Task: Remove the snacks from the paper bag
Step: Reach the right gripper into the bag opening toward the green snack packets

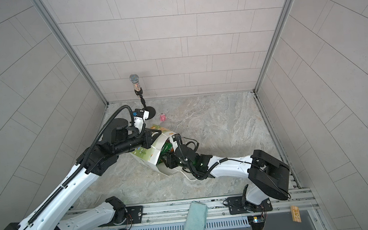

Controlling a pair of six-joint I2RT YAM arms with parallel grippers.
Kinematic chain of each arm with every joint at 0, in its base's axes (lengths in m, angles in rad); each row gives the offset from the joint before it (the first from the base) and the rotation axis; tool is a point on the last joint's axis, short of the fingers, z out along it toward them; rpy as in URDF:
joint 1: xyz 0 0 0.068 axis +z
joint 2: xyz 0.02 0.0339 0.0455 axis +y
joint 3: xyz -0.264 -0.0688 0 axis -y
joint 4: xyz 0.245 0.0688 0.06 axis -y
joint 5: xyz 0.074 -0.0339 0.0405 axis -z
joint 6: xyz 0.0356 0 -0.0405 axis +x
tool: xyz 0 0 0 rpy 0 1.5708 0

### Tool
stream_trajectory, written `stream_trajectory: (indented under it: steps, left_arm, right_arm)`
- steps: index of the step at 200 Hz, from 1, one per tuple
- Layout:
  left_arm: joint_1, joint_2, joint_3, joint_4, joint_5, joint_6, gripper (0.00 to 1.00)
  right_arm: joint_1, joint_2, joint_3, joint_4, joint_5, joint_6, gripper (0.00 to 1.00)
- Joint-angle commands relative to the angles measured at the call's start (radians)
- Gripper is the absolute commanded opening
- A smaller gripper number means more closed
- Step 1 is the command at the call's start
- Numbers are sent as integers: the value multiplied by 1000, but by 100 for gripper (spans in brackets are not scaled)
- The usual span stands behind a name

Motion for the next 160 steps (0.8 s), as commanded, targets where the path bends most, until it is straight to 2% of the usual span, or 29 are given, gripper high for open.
stream_trajectory:
  steps: [1, 50, 160]
  left_arm:
    - [-3, -17, -9, -3, -11, 12, 0]
    - [-4, -16, -6, -3, -9, 12, 0]
    - [-5, -15, -2, -2, -20, 9, 0]
  right_arm:
    - [-20, 22, 34, 42, -23, 82, 38]
    - [-38, 69, 80, 31, -21, 124, 29]
    - [-43, 152, 137, 24, -9, 175, 26]
